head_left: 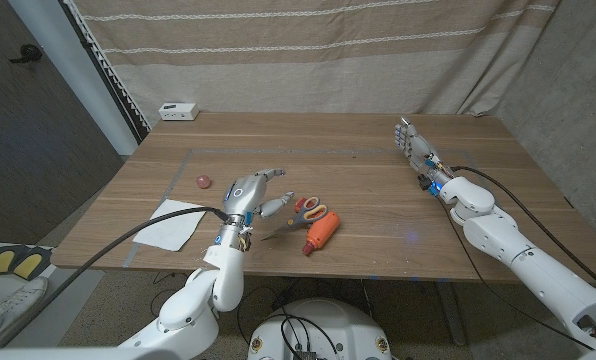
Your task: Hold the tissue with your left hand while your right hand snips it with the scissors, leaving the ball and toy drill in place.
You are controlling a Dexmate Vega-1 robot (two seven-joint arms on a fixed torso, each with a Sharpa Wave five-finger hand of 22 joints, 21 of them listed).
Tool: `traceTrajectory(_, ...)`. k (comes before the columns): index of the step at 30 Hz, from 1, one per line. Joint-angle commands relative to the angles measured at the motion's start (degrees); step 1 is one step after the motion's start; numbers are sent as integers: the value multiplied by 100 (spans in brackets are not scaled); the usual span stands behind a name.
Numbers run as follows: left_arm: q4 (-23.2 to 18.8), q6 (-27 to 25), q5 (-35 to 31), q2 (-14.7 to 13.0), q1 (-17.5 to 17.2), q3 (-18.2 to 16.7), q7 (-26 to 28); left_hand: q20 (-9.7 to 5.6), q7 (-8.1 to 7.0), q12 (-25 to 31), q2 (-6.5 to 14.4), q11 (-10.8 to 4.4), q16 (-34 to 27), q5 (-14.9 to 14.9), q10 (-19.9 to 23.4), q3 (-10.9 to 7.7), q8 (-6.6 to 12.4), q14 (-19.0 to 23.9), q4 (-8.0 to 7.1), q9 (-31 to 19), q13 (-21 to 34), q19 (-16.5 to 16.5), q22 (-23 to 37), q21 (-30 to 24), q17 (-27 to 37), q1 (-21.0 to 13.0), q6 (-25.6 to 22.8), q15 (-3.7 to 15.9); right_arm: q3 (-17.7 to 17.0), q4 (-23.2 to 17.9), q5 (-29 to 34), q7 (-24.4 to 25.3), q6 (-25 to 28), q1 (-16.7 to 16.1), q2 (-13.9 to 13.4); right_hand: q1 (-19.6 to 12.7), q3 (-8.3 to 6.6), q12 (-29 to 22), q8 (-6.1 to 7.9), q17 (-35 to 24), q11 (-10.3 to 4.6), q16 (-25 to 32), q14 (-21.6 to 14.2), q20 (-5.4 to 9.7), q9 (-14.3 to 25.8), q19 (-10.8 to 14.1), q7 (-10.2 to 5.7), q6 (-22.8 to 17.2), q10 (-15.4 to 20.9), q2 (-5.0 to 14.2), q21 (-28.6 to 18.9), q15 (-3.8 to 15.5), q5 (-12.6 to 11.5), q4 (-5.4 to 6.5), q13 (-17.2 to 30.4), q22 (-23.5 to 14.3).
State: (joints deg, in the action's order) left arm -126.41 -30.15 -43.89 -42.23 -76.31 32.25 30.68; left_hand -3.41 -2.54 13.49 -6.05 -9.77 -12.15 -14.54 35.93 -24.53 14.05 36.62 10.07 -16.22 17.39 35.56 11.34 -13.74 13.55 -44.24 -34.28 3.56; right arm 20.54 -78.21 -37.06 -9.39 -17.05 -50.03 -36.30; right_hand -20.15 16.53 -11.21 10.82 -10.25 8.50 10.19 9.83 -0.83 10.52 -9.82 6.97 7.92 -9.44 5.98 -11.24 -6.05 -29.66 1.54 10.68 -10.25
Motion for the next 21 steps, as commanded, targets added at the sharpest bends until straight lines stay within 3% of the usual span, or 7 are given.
traceTrajectory(1,-201,-129,107,26,-86,48,-144,-318,3,-26,9,22,39,191,-197,-245,37,-299,1,-115,101,-348,41,105,56,-343,189,766,30,-23,-22,-130,120,51,-89,43,-5,15,-35,-19,-3,-15,681,-12,28,-288,115,137,-202,57,23,-20,16,36,4,-31)
traceTrajectory(8,-377,-376,20,-16,-137,105,-340,-374,17,35,110,-24,-24,231,-94,-471,93,-230,36,-171,153,-319,57,60,76,-684,139,813,43,13,-28,-111,104,53,-36,66,-1,21,-34,-19,-15,-19,728,-1,28,-317,113,162,-247,62,27,-30,29,50,4,-31)
traceTrajectory(11,-381,-439,-57,22,-179,143,-246,-393,25,137,3,-56,-149,327,127,-503,176,58,-26,-220,203,-189,84,-27,93,-669,0,837,49,21,-23,-105,88,47,-22,75,1,19,-31,-20,-23,-17,737,1,28,-326,111,166,-257,64,27,-24,35,55,4,-32)
traceTrajectory(14,-405,-565,-148,71,-212,191,-215,-407,43,201,-108,5,-206,359,273,-466,243,201,-92,-256,243,-69,109,-102,105,-528,-121,839,36,-1,-51,-94,86,24,-12,82,2,19,-32,-20,-19,-20,755,1,28,-338,105,175,-265,66,29,-21,39,59,4,-32)
traceTrajectory(15,-426,-634,-198,76,-215,219,-249,-409,61,242,-139,-73,-231,361,370,-460,251,268,-112,-275,266,-21,122,-136,111,-475,-118,850,34,-5,-48,-93,76,17,-13,83,2,18,-32,-20,-18,-21,761,1,28,-339,102,179,-266,66,29,-17,40,60,4,-32)
traceTrajectory(21,-534,-947,-368,96,-217,333,-472,-428,111,251,-182,27,-264,366,374,-466,264,369,-121,-309,310,133,151,-228,120,-423,-108,834,9,-77,-70,-55,100,-29,-35,92,3,19,-28,-20,-31,-19,778,2,28,-347,98,185,-288,68,28,-9,46,65,5,-32)
